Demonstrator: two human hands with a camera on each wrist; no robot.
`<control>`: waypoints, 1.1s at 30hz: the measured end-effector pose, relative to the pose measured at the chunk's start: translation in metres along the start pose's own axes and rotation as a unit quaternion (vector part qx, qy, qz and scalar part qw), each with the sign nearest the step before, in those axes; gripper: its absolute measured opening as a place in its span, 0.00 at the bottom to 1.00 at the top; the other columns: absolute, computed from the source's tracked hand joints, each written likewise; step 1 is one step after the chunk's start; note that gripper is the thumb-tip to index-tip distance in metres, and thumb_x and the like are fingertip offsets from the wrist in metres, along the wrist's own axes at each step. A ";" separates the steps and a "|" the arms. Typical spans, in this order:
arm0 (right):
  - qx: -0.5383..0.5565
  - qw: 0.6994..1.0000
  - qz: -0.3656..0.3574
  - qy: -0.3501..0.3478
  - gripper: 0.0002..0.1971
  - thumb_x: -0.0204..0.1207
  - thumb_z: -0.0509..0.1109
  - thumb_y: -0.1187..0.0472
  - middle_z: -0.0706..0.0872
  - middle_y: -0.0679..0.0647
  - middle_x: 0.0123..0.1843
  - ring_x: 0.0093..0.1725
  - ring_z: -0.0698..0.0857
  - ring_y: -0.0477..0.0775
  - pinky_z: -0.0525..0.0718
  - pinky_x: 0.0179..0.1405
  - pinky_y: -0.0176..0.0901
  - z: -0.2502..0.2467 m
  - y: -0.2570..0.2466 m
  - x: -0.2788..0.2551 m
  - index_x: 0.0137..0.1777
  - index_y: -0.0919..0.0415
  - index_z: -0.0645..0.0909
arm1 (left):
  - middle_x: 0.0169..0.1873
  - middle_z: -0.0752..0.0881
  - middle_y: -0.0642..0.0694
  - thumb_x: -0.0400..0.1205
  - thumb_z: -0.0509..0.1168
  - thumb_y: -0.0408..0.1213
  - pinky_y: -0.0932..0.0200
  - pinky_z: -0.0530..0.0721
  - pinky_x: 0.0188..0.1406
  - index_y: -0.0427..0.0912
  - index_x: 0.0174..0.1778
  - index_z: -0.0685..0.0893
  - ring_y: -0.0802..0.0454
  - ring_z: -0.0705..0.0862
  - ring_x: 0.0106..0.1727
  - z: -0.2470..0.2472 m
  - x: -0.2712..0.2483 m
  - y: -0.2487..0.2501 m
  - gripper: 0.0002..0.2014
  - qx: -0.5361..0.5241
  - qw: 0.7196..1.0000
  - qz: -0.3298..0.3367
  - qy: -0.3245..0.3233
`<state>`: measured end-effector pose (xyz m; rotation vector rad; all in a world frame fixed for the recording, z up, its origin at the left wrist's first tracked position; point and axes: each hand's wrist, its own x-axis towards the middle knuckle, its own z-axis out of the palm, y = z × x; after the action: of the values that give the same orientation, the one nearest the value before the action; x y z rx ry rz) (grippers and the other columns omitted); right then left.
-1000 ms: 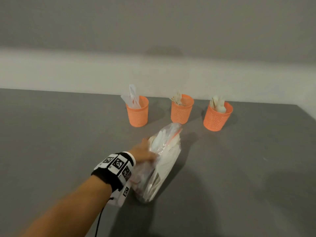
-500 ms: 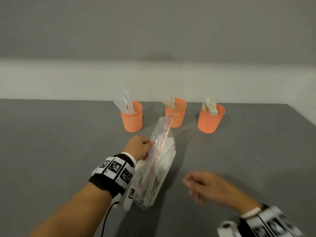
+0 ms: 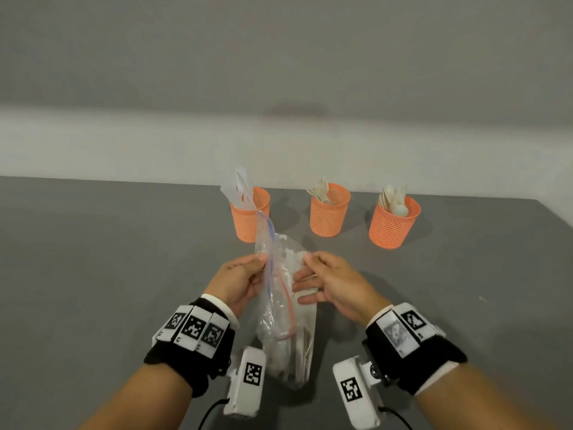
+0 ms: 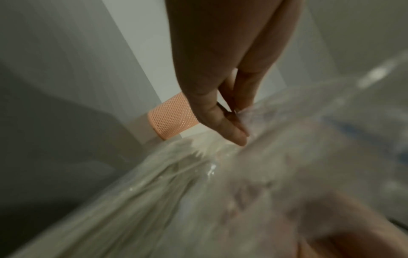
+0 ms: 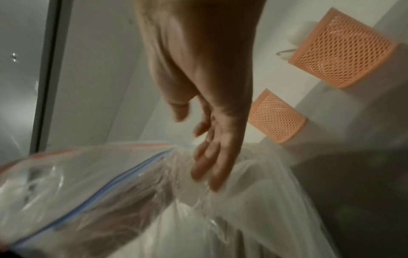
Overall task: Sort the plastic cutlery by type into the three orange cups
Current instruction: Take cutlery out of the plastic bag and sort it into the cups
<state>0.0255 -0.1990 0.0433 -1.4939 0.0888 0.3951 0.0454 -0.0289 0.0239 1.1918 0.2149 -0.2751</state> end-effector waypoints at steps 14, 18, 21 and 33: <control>-0.055 0.993 -0.106 -0.005 0.10 0.83 0.61 0.61 0.85 0.54 0.41 0.38 0.84 0.45 0.83 0.41 0.38 0.007 -0.039 0.002 0.42 0.58 0.81 | 0.25 0.86 0.47 0.83 0.54 0.23 0.63 0.89 0.32 0.36 0.36 0.77 0.57 0.87 0.29 0.010 -0.004 0.007 0.12 -0.079 0.995 0.015 -0.056; -0.202 0.974 -0.080 -0.062 0.04 0.75 0.71 0.59 0.82 0.48 0.44 0.48 0.81 0.49 0.80 0.48 0.45 0.013 -0.035 -0.007 0.47 0.55 0.85 | 0.29 0.87 0.43 0.83 0.52 0.24 0.58 0.90 0.38 0.37 0.37 0.75 0.51 0.87 0.36 0.004 -0.004 0.005 0.12 -0.143 0.988 0.011 -0.057; -0.319 0.943 -0.080 -0.044 0.17 0.70 0.75 0.61 0.74 0.51 0.44 0.43 0.75 0.50 0.76 0.41 0.41 0.019 -0.011 -0.007 0.53 0.53 0.72 | 0.40 0.86 0.37 0.73 0.61 0.25 0.48 0.82 0.59 0.35 0.35 0.85 0.40 0.84 0.53 0.002 -0.006 -0.001 0.07 -0.181 0.981 0.002 -0.070; 0.035 0.997 0.031 0.068 0.07 0.82 0.58 0.71 0.83 0.60 0.44 0.35 0.85 0.55 0.90 0.27 0.46 -0.034 -0.023 0.006 0.51 0.66 0.78 | 0.28 0.80 0.41 0.84 0.49 0.54 0.60 0.82 0.23 0.39 0.39 0.75 0.47 0.80 0.21 -0.045 -0.001 0.041 0.22 0.077 0.988 -0.047 0.122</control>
<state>0.0444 -0.2321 0.0600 -1.4503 0.2556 0.3355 0.0564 0.0272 0.0442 1.3705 0.4726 -0.2308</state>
